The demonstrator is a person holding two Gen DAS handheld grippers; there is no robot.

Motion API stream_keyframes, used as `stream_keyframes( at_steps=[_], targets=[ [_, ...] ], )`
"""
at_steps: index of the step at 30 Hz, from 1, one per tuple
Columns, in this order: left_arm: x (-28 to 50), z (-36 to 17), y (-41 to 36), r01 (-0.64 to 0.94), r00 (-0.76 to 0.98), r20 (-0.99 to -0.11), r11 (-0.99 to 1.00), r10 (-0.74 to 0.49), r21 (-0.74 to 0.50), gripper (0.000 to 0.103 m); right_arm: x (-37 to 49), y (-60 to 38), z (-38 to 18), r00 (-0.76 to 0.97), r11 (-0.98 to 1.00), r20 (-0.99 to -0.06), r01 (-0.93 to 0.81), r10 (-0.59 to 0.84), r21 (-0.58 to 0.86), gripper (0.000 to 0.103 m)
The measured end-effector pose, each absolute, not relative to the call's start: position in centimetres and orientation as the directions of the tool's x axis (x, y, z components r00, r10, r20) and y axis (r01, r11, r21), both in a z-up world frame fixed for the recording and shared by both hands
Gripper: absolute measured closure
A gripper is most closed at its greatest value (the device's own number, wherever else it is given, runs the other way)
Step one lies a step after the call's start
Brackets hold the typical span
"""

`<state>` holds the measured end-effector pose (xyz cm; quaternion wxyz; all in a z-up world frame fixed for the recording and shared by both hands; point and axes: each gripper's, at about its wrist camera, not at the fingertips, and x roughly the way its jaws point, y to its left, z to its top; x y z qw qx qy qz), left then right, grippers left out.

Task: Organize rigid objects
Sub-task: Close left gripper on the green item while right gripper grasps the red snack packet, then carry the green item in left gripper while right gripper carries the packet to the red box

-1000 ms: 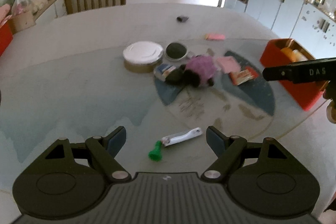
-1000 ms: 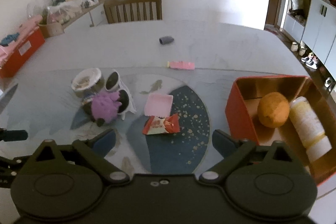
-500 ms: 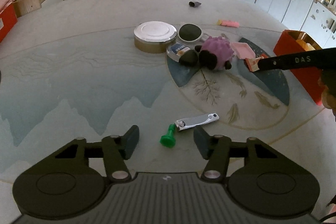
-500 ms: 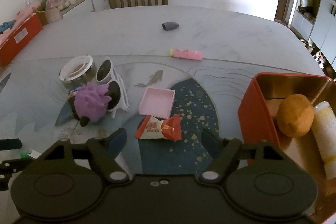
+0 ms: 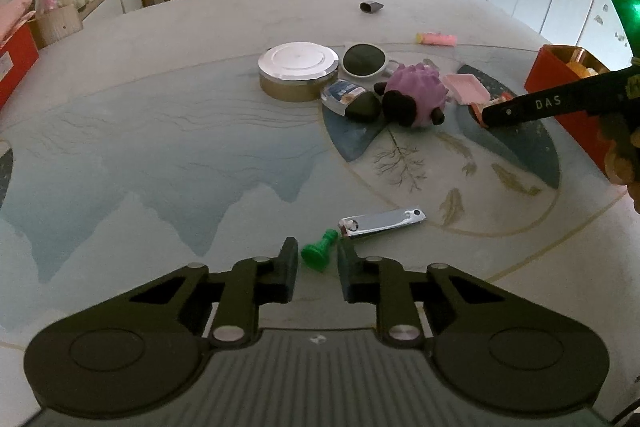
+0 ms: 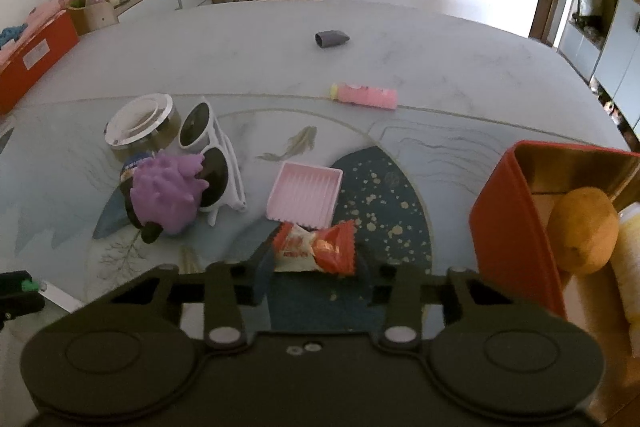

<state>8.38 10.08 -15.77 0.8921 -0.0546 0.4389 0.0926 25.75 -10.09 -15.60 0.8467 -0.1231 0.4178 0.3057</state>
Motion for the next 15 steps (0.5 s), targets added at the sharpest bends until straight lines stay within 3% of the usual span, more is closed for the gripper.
stream_keyframes(
  at_steps=[1,5,15],
  targets=[
    [8.4,-15.8,10.1,-0.214,0.597,-0.793,0.977,0.118,-0.016,0.087,25.8,-10.1,-15.6,0.462,0.781,-0.781,-0.622,0.420,0.052,0.075],
    [8.2,-15.7,10.2,-0.212,0.598,-0.793,0.977,0.114,-0.020,0.088,25.6,-10.1,-15.5,0.467,0.779,-0.776,-0.626,0.423,0.048,0.090],
    [7.5,-14.8,10.4,-0.212,0.620,-0.777,0.977,0.111,-0.030,0.088,24.0,-11.0,-14.0,0.489,0.788,-0.755,-0.613,0.437,0.059,0.092]
  ],
)
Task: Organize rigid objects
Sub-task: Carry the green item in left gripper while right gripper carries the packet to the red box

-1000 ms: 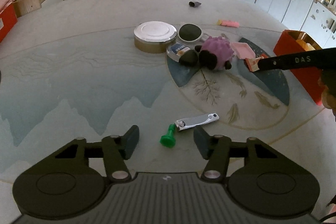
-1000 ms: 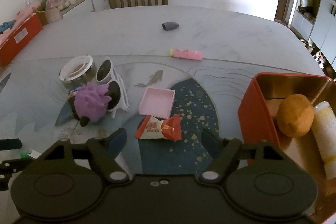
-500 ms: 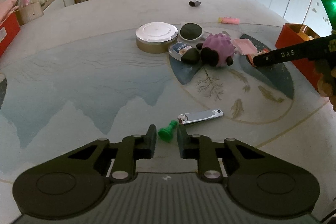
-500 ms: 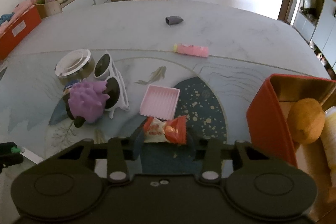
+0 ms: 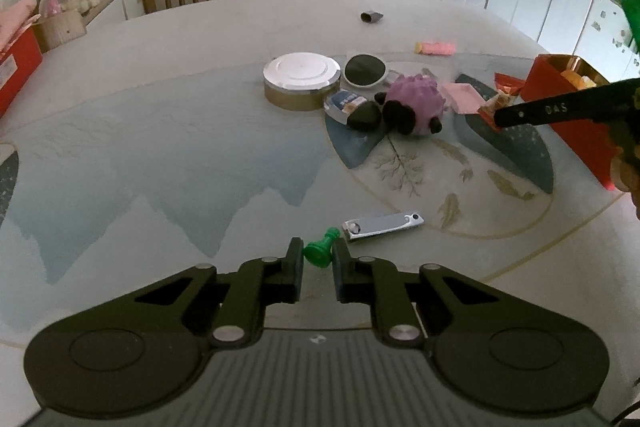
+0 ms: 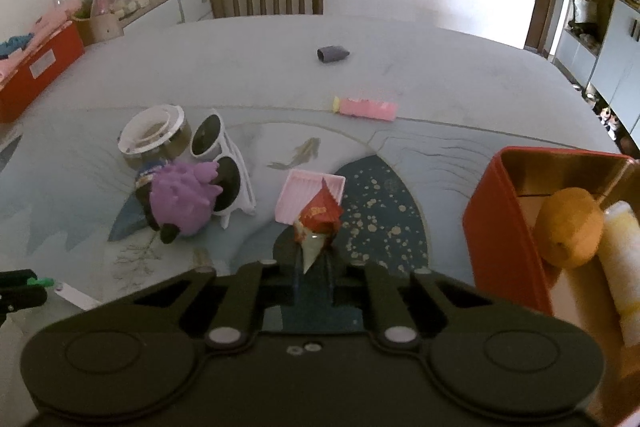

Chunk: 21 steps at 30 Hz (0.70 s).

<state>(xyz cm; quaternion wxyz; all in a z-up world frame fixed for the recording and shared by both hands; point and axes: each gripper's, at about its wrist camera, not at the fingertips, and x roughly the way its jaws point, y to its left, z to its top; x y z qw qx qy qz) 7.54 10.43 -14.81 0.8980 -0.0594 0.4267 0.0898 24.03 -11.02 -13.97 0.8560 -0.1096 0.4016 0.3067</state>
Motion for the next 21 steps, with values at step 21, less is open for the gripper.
stream_keyframes(
  at_steps=[21],
  targets=[
    [9.5,-7.3,6.9,-0.054,0.762,-0.646,0.992,-0.033,-0.115,0.088,19.4,-16.9,-5.8,0.594,0.846,-0.673,-0.526,0.441,0.090,0.092]
  ],
)
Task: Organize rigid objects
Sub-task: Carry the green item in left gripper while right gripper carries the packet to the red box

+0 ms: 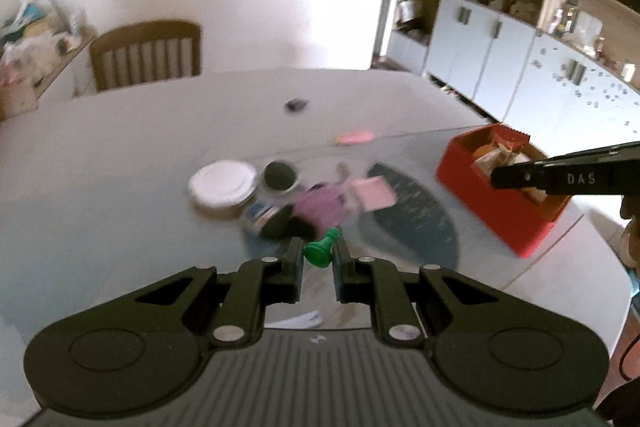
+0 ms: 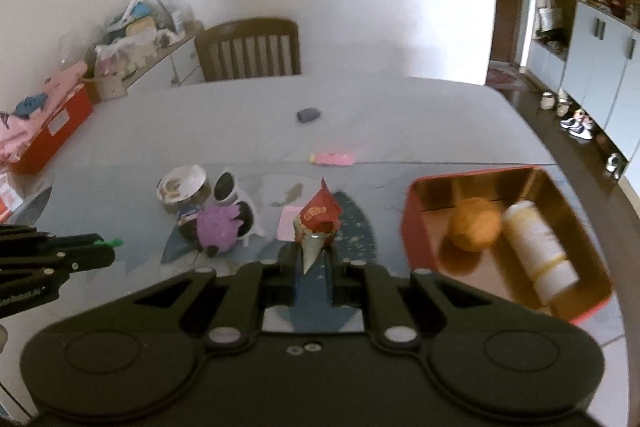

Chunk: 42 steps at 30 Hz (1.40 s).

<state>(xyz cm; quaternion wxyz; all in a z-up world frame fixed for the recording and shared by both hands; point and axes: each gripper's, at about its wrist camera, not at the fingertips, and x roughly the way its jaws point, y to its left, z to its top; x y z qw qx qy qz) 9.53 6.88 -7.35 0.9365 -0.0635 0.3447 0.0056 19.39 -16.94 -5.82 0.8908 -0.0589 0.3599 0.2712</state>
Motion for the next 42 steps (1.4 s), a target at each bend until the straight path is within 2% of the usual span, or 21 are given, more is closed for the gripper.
stream_keyframes(
  at_steps=[10,18,26,42],
  targets=[
    [13.1,-5.4,1.9,0.054,0.778,-0.620,0.994,-0.103,-0.097,0.088,20.6,-23.0,-5.4,0.642,0.895,-0.665,-0.437,0.382,0.092,0.092],
    [17.4,-5.5,-3.6,0.102,0.755,-0.639,0.989,-0.146,-0.105,0.088,23.0,-27.7,-6.5,0.628,0.905,-0.691,-0.416,0.358,0.091,0.092],
    [21.8,-6.2,-9.3,0.136,0.727,-0.665,0.985,-0.172,-0.106,0.088,26.4,-30.3,-9.0,0.546,0.880,-0.752,-0.466,0.369,0.094,0.092],
    [30.8,-11.2,-15.9,0.127,0.585,-0.783,0.977,-0.212,-0.169,0.088,30.6,-31.0,-11.2,0.351,0.773,-0.838,-0.622,0.418,0.125,0.092]
  ],
)
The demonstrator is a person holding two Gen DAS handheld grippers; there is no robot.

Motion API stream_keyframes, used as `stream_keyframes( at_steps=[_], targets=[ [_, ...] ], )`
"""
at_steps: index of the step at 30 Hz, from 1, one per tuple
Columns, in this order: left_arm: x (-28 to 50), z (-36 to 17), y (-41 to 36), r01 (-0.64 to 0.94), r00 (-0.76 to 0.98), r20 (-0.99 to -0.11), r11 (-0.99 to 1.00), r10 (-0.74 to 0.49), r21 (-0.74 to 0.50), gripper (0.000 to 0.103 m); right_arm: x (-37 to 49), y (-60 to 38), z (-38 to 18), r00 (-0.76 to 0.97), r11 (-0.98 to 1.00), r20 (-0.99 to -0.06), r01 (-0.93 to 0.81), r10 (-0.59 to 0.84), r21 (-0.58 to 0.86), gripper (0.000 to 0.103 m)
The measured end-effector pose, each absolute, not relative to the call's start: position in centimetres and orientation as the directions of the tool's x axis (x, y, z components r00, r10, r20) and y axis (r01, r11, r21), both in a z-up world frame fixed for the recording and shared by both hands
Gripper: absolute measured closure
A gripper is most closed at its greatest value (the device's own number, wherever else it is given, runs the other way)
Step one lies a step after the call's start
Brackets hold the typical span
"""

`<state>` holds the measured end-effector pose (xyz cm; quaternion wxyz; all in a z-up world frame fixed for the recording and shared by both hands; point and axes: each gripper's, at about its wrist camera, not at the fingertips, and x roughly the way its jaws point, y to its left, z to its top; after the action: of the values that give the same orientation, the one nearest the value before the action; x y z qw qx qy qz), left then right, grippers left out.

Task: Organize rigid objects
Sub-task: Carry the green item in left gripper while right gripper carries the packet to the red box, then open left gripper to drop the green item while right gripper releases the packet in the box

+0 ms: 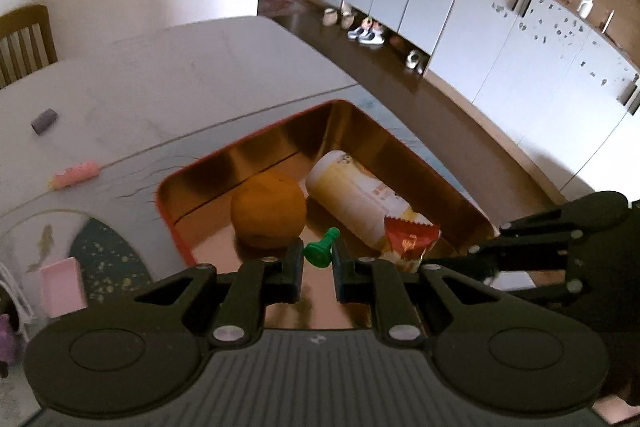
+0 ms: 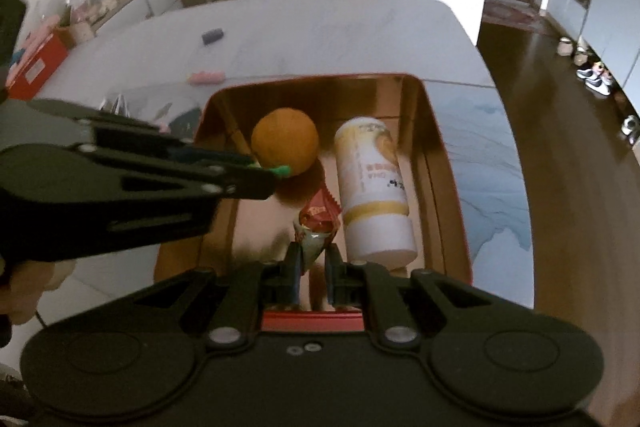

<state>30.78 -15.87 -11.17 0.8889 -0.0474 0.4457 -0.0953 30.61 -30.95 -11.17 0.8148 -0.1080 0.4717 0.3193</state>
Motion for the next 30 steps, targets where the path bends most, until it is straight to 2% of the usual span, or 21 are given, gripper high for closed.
stream_keyframes(
  at_steps=[11,18,30],
  targets=[
    [33.4,-13.1,-17.0,0.114,0.514,-0.837,0.982,-0.187,-0.149,0.088,31.7,-31.2,-12.4,0.272,0.746,-0.869,-0.648,0.413,0.151,0.091],
    [34.3,-14.1,-17.2,0.103,0.460,-0.871,0.985,-0.171,-0.139,0.088,31.7,-31.4,-12.3,0.266,0.742,-0.865,-0.650,0.425,0.165,0.084],
    [34.5,-13.7,-17.3,0.091,0.460,-0.870,0.984,-0.177,-0.152,0.088,31.8,-32.7,-11.4,0.290,0.758,-0.845,-0.623,0.450,0.191,0.079]
  ],
)
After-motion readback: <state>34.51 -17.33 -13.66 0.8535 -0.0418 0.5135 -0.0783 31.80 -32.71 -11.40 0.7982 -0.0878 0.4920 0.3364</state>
